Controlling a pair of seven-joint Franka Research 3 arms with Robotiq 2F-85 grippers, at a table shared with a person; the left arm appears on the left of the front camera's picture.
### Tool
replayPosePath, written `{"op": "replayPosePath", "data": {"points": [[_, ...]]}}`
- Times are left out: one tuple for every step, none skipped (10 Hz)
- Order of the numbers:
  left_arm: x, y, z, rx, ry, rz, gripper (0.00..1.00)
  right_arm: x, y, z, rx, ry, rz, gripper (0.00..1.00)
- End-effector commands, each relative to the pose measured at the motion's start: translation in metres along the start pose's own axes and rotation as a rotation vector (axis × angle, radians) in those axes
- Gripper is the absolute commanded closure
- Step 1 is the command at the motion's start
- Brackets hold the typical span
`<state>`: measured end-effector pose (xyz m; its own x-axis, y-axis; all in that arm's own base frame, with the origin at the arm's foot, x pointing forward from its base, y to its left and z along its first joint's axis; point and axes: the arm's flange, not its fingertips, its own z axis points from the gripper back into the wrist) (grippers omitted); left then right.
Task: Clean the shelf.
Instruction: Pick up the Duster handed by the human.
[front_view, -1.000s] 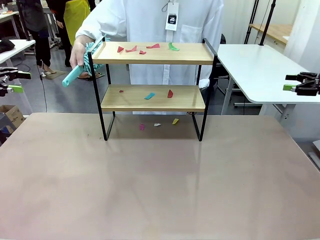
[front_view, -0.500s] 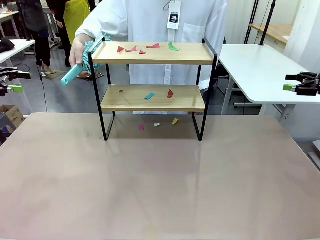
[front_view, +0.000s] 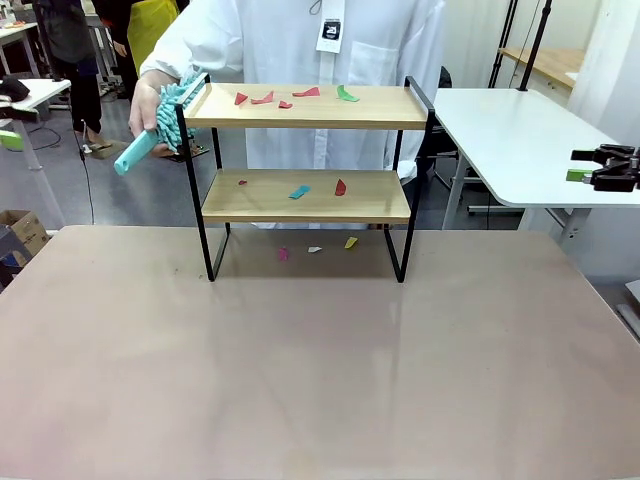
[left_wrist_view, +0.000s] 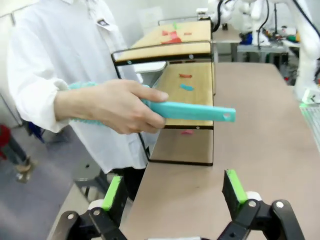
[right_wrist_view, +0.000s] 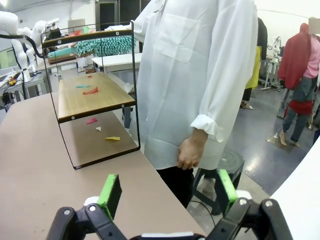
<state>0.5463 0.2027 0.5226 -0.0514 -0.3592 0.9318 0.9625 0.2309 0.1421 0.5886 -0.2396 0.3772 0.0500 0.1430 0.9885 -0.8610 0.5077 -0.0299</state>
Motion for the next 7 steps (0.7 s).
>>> {"op": "replayPosePath", "data": {"points": [[0.053,-0.019,-0.002,0.058,0.186,0.155,0.0,0.002,-0.001,-0.001,-0.003,0.003,0.004,0.0],[0.079,-0.029,-0.001,0.07,0.283,0.233,0.0,0.002,-0.001,-0.001,-0.003,0.003,0.004,0.0],[0.111,-0.051,0.001,0.177,0.394,0.268,0.0,0.002,-0.001,-0.001,-0.003,0.003,0.004,0.0],[0.131,-0.066,0.004,0.251,0.469,0.248,0.0,0.002,-0.001,-0.001,-0.003,0.003,0.004,0.0],[0.148,-0.082,0.004,0.279,0.524,0.247,0.0,0.002,-0.001,-0.001,-0.003,0.003,0.004,0.0],[0.162,-0.1,-0.004,0.292,0.576,0.273,0.0,0.002,-0.001,-0.001,-0.003,0.003,0.004,0.0],[0.173,-0.117,-0.016,0.326,0.581,0.3,0.0,0.002,-0.001,-0.001,-0.003,0.003,0.004,0.0]]}}
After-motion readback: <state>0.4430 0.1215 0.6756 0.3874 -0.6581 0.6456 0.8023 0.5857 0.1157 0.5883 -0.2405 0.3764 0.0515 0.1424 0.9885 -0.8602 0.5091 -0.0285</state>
